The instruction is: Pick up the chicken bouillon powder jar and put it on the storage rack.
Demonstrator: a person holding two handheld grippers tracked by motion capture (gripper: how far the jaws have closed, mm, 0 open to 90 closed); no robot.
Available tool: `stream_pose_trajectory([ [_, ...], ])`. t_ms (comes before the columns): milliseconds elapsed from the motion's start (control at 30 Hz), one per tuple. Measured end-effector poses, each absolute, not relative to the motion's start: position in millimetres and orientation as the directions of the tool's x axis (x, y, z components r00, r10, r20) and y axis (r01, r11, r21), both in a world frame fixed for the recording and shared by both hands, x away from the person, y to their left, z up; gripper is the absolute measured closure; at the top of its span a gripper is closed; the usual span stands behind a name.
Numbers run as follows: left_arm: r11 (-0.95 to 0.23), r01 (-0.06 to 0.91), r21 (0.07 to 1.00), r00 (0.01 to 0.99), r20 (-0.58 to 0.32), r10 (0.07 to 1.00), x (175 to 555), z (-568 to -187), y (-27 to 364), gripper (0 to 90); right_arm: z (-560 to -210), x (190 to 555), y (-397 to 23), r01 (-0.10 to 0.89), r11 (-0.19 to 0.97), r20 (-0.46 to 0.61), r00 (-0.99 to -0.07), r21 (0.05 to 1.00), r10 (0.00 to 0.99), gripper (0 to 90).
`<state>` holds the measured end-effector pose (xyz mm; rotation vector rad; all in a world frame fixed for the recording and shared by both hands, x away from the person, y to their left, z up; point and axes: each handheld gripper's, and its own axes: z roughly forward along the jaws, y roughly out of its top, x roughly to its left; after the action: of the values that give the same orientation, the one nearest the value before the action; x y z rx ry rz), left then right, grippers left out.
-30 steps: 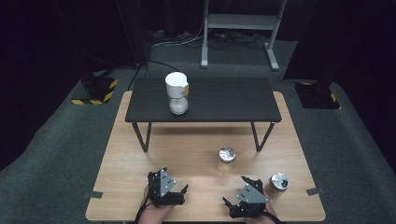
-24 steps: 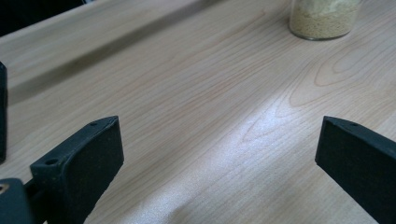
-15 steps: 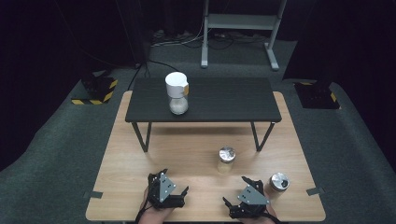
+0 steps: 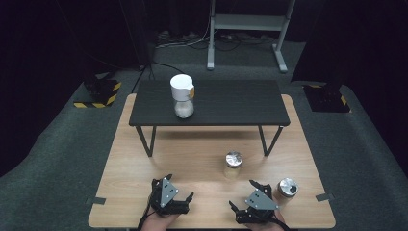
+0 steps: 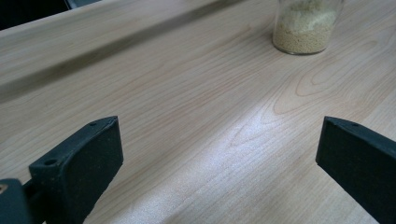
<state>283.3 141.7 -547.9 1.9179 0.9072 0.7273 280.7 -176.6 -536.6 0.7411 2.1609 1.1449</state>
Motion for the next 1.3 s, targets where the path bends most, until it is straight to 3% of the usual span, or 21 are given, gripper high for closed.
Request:
stream_pose_trajectory([
  [400,-0.333,0.303,0.893,0.572,0.109,0.813,283.2,-547.8,144.6,1.0,-523.5,291.7,-173.0,0.235,0.415,-0.182,-0.639,0.879,0.747,0.0],
  [633,-0.377,0.284,0.882,0.583,0.154,0.798,281.4,-548.2,140.2,0.9,-515.4,295.5,-171.1,0.237,0.372,-0.156,-0.617,0.897,0.771,0.0],
  [1300,-0.360,0.284,0.889,0.588,0.135,0.797,281.6,-548.0,142.3,1.0,-505.1,308.3,-165.0,0.232,0.340,-0.148,-0.585,0.911,0.797,0.0],
])
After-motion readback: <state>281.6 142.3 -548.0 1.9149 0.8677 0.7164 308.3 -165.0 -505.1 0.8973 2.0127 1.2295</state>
